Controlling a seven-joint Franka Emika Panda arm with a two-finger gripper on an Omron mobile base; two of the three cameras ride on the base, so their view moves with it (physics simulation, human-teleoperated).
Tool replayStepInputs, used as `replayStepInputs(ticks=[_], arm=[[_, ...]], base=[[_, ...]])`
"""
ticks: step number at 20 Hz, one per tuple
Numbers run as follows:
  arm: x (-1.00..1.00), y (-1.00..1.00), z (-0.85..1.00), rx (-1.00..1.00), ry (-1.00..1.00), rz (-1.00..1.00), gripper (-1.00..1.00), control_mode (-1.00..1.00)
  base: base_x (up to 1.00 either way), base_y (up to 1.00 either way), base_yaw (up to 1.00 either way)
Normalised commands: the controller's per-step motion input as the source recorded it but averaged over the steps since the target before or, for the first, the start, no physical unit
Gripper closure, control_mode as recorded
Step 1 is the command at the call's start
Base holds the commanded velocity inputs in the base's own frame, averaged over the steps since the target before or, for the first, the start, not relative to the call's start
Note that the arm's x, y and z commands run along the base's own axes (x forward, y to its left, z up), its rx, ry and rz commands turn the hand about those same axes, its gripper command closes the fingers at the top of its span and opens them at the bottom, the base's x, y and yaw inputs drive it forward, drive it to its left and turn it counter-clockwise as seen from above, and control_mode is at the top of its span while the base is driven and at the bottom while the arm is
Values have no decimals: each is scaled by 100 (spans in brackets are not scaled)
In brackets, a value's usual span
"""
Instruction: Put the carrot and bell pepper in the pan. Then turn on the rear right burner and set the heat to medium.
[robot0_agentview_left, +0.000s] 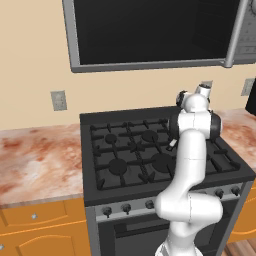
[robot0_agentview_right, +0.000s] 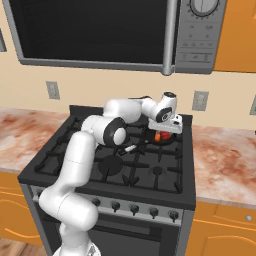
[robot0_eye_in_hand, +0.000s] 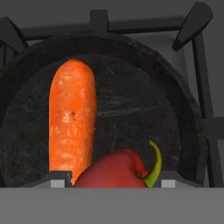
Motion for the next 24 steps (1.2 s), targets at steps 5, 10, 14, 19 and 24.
replayStepInputs(ticks=[5, 10, 14, 19, 24], arm=[[0, 0, 0, 0, 0, 0, -100, -100], [-6, 0, 20, 0, -7, 0, -100, -100], [-27, 0, 39, 0, -13, 4, -100, -100], [-42, 0, 28, 0, -8, 7, -100, -100], [-91, 0, 24, 0, -14, 8, -100, -100]], base=[[0, 0, 0], [0, 0, 0], [0, 0, 0], [0, 0, 0], [0, 0, 0]])
